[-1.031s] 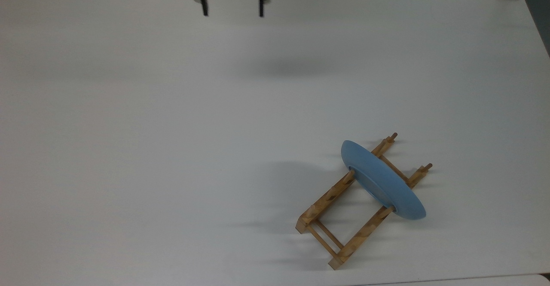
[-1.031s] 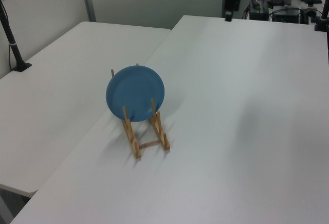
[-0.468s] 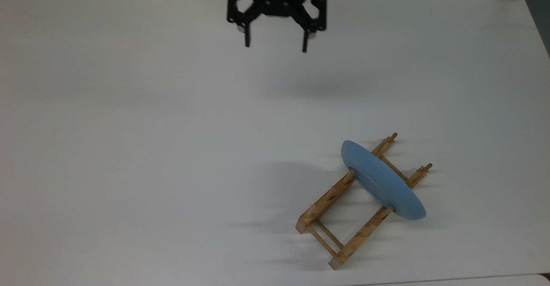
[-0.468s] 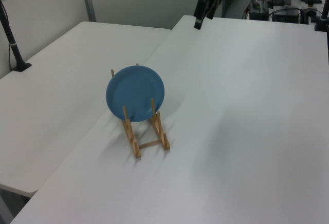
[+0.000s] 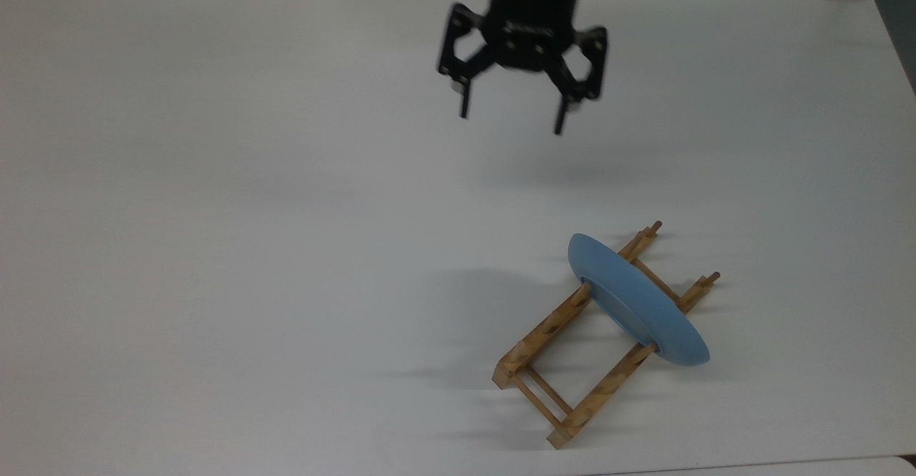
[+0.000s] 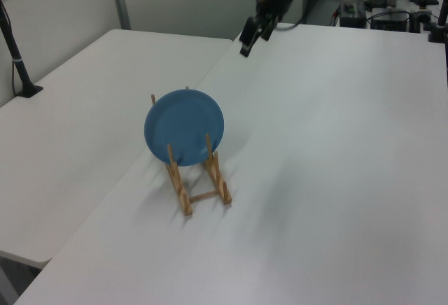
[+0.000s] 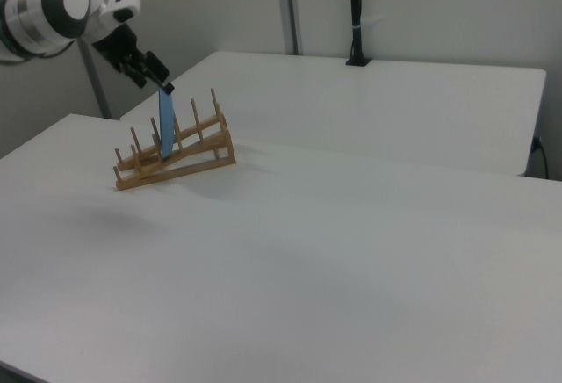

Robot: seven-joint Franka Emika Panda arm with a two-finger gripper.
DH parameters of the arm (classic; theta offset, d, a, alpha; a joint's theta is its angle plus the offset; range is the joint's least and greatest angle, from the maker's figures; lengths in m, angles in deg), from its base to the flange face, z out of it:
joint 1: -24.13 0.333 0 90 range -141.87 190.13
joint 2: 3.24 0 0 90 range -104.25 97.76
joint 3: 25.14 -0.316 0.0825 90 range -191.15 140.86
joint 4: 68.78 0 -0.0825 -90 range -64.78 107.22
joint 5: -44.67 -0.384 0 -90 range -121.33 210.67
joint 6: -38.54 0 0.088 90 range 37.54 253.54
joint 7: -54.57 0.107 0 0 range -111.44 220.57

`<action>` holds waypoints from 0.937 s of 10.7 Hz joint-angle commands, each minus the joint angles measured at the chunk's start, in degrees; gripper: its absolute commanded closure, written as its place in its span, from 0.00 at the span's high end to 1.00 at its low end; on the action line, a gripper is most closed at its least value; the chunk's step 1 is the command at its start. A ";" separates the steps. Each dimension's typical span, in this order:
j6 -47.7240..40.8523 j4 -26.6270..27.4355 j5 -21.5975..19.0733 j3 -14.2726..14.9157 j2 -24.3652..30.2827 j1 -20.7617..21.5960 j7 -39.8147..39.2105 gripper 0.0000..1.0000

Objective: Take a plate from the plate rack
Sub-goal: 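Move the open gripper toward the rim of the blue plate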

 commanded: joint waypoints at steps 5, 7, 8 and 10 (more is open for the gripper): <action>9.37 -0.92 23.42 0.66 -9.49 7.35 21.68 0.94; 10.68 -1.53 30.45 0.57 -12.12 8.05 28.44 0.87; 10.87 -1.80 33.71 0.57 -13.44 8.84 31.26 0.82; 10.95 -2.85 37.59 0.57 -15.47 9.02 34.44 0.68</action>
